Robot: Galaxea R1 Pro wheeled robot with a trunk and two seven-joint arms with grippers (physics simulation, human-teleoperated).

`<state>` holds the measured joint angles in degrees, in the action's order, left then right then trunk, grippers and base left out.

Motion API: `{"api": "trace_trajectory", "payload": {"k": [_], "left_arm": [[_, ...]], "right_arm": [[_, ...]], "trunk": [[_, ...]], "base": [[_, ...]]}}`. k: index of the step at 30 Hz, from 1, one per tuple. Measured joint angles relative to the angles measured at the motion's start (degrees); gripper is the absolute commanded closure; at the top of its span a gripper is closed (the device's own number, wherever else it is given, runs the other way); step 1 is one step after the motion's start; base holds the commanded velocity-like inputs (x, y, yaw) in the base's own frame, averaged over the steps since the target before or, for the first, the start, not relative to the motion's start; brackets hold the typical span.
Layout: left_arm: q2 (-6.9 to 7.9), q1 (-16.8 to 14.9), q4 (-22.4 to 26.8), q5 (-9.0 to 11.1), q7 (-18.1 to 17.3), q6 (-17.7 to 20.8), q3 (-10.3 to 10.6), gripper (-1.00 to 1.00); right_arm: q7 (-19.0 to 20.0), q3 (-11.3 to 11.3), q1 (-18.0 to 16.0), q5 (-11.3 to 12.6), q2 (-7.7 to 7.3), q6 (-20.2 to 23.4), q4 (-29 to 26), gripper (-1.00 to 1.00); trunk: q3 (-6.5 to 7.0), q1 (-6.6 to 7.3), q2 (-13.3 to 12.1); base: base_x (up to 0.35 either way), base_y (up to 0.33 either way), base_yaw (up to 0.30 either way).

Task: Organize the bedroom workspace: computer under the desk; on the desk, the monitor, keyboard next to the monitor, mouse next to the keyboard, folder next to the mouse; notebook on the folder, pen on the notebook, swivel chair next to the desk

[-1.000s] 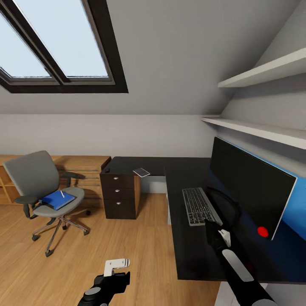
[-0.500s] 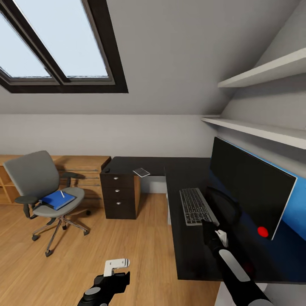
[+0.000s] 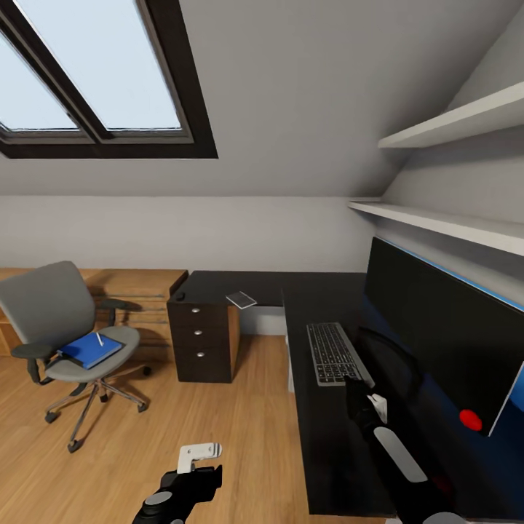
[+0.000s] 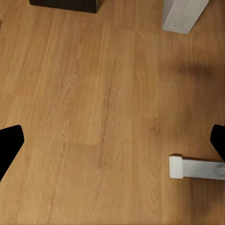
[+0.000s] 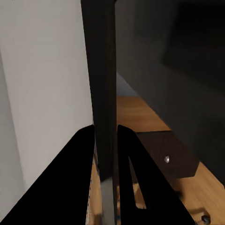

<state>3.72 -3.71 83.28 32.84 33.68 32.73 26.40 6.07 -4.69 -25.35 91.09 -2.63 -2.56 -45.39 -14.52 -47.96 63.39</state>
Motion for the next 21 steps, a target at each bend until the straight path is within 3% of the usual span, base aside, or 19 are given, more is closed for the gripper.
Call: {"api": "trace_trajectory", "payload": {"k": [6, 21], "left_arm": [[0.00, 0.0, 0.0, 0.0, 0.0, 0.0, 0.0, -1.00], [0.00, 0.0, 0.0, 0.1, -0.1, 0.0, 0.0, -1.00]], "right_arm": [[0.0, 0.0, 0.0, 2.3, -0.02, -0.1, 0.0, 1.00], [0.0, -0.1, 0.0, 2.6, 0.06, -0.2, 0.0, 1.00]], "trunk": [[0.00, -0.01, 0.0], [0.00, -0.01, 0.0]], "base": [[0.014, -0.001, 0.000], [0.000, -0.060, 0.000]]}}
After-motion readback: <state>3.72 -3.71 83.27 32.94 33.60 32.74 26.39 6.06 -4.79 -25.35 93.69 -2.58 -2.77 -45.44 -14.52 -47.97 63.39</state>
